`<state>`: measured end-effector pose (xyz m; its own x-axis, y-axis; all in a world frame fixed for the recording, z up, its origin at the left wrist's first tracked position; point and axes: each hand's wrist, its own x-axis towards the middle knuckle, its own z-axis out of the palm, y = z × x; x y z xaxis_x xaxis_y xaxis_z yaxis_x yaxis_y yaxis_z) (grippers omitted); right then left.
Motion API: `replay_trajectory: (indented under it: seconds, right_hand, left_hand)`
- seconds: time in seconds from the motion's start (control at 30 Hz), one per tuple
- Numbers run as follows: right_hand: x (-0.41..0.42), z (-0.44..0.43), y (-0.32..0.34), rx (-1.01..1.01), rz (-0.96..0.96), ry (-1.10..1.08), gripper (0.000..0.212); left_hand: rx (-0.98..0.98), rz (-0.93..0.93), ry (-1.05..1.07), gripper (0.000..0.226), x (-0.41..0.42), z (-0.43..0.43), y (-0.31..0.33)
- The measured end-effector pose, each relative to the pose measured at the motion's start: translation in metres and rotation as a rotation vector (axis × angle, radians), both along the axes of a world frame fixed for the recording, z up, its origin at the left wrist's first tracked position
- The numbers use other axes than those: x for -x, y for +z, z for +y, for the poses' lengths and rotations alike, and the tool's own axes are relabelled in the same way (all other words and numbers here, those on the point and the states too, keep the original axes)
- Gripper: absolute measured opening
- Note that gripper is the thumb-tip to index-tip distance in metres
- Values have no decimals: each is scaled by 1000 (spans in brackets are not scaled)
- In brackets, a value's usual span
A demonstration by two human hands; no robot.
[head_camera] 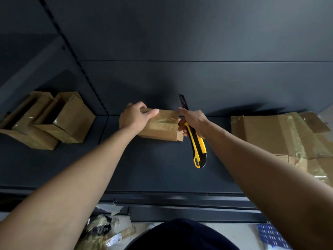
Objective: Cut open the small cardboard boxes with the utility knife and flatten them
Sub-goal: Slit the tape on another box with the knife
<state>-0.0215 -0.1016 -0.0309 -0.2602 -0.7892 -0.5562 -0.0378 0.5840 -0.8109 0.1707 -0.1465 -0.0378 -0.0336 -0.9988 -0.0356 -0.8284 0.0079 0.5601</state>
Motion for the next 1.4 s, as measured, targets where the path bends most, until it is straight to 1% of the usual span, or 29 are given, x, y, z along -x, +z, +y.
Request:
replay_trajectory:
  seconds: [0.07,0.13,0.2,0.27,0.37,0.47,0.6,0.67,0.73,0.8,0.9,1.0,1.03,1.13,1.2,1.33,1.4]
  right_hand:
    - [4,5,0,-23,1,11,50]
    - [8,10,-3,-32,6,18,45]
    - [11,13,-7,-24,13,19,39]
    - [13,14,-11,-14,27,13,35]
    - [11,15,-16,-11,64,15,35]
    - [7,17,-22,-19,106,23,36]
    - [5,17,-24,0,116,-2,37]
    - [5,16,-24,-8,120,-14,37]
    - [4,15,-24,-17,126,-21,38]
    - [3,13,-24,-28,125,-31,38]
    - [6,16,-23,-53,89,-11,41]
    - [15,23,-18,-71,70,55,54]
    - [19,25,-16,-70,76,70,57]
    - [30,31,-9,-39,189,152,47]
    - [36,35,-5,-57,266,261,42]
    - [43,43,-3,-103,312,427,39]
    - [43,44,-4,-101,410,496,31]
  left_hand:
    - [28,-112,-40,40,8,2,5]
    - [63,-214,-119,36,17,6,8]
    - [58,-286,-229,39,23,8,11]
    - [14,-324,-352,47,25,8,15]
    - [-16,-351,-473,50,26,10,16]
    - [-54,-416,-546,52,26,10,17]
    - [-134,-445,-594,56,28,5,20]
    - [-97,-560,-630,54,34,4,22]
    - [6,-747,-691,47,43,3,24]
    - [121,-862,-766,36,49,2,25]
    - [169,-858,-814,24,51,4,18]
    - [204,-794,-810,17,50,9,9]
    - [221,-782,-804,18,50,10,6]
    - [247,-791,-790,25,52,8,-1]
    - [237,-807,-788,29,53,7,-6]
    - [208,-715,-717,33,53,9,-14]
    - [241,-715,-704,31,53,10,-16]
